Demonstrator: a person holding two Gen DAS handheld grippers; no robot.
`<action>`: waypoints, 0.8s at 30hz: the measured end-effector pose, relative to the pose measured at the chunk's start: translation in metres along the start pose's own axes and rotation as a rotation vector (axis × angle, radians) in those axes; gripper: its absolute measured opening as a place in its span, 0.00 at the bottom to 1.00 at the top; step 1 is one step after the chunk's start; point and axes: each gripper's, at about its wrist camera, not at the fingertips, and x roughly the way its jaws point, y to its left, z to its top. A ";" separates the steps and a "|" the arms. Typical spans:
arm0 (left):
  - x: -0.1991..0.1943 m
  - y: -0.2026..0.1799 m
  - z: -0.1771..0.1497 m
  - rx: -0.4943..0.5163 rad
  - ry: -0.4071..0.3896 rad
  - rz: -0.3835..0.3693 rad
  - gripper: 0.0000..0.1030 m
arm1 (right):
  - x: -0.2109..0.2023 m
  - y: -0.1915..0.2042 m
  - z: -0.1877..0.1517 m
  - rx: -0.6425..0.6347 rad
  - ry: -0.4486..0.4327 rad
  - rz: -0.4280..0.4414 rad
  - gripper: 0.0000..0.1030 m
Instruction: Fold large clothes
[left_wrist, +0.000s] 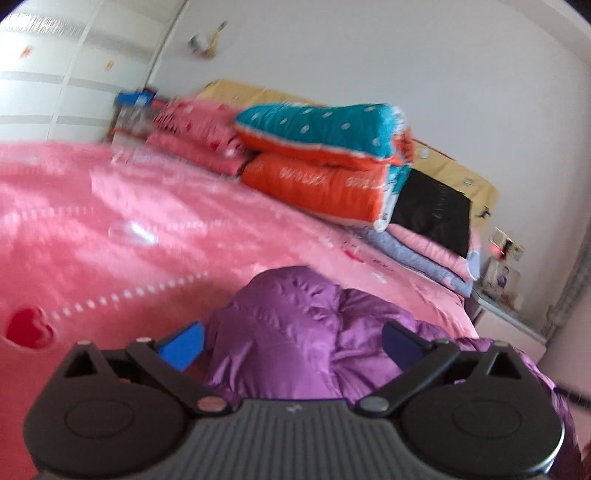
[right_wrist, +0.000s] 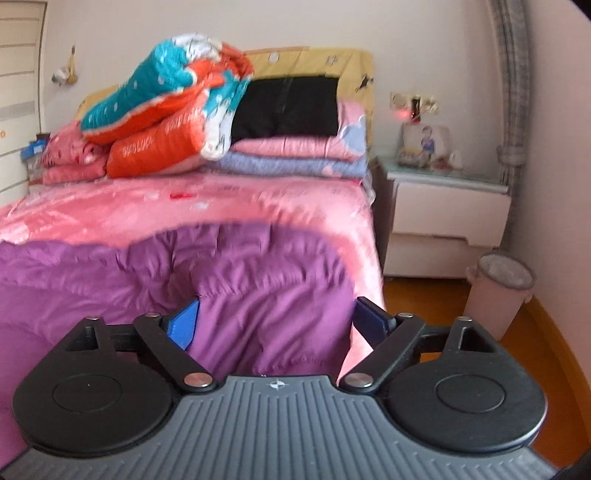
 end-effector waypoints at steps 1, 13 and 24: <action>-0.011 -0.005 -0.001 0.032 -0.002 -0.003 0.99 | -0.010 -0.004 0.002 0.001 -0.029 -0.015 1.00; -0.160 -0.037 -0.060 0.075 0.036 -0.054 0.99 | -0.135 -0.038 -0.009 0.077 -0.141 -0.057 1.00; -0.330 -0.101 -0.089 0.188 0.033 0.047 0.99 | -0.334 -0.034 -0.073 0.235 -0.017 -0.029 1.00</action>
